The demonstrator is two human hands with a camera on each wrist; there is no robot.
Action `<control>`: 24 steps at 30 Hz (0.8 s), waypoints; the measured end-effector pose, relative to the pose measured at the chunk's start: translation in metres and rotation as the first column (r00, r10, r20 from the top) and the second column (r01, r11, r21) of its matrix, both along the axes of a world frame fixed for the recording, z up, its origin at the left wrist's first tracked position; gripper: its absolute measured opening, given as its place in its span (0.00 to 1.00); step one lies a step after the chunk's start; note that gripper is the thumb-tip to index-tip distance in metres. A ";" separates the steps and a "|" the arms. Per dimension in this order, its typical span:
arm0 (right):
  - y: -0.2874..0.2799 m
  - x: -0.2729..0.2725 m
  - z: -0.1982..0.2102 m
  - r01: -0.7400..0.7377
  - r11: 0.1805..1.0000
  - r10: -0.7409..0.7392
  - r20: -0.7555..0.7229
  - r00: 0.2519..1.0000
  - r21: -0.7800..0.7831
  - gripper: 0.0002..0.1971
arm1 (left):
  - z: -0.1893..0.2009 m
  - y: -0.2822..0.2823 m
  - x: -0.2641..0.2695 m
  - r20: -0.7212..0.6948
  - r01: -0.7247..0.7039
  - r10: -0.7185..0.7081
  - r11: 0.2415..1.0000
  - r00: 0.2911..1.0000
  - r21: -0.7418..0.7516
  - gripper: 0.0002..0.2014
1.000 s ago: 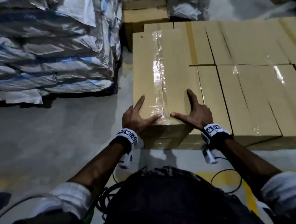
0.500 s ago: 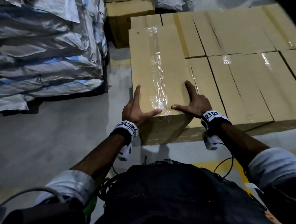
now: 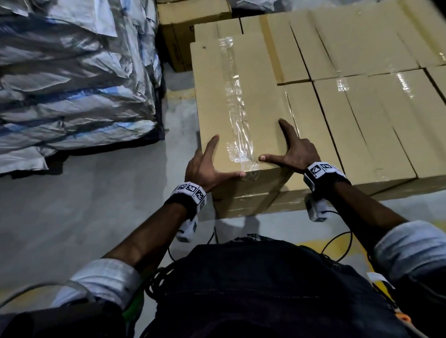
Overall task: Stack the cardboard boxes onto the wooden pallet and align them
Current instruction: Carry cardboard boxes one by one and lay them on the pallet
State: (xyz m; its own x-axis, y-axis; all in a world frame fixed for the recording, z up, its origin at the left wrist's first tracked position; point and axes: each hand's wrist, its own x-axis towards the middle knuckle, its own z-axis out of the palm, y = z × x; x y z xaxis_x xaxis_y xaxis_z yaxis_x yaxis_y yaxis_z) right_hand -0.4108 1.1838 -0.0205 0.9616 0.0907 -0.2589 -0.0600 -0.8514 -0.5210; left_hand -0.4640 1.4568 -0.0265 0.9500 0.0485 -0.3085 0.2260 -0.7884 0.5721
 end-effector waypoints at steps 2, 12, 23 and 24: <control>0.001 -0.001 0.001 -0.002 1.000 0.002 0.008 1.000 0.005 0.63 | 0.001 0.000 0.000 0.006 0.001 -0.001 1.000 1.000 -0.004 0.66; 0.000 -0.002 -0.001 -0.005 1.000 0.005 0.011 1.000 0.019 0.63 | -0.001 0.004 0.003 0.016 0.004 -0.003 1.000 1.000 -0.016 0.66; -0.002 -0.002 -0.003 -0.009 1.000 0.009 0.020 1.000 0.030 0.63 | -0.007 0.004 0.001 0.033 -0.003 0.004 1.000 0.999 -0.025 0.65; -0.002 -0.003 -0.003 -0.007 1.000 0.007 0.018 1.000 0.030 0.63 | -0.008 0.004 0.000 0.037 -0.003 0.004 1.000 0.999 -0.028 0.65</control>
State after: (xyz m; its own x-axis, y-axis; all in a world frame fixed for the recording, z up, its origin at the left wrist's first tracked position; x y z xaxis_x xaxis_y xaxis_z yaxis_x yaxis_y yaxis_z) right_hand -0.4137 1.1815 -0.0232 0.9653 0.1049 -0.2390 -0.0446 -0.8359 -0.5470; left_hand -0.4638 1.4605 -0.0347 0.9606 0.0435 -0.2743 0.2068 -0.7713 0.6019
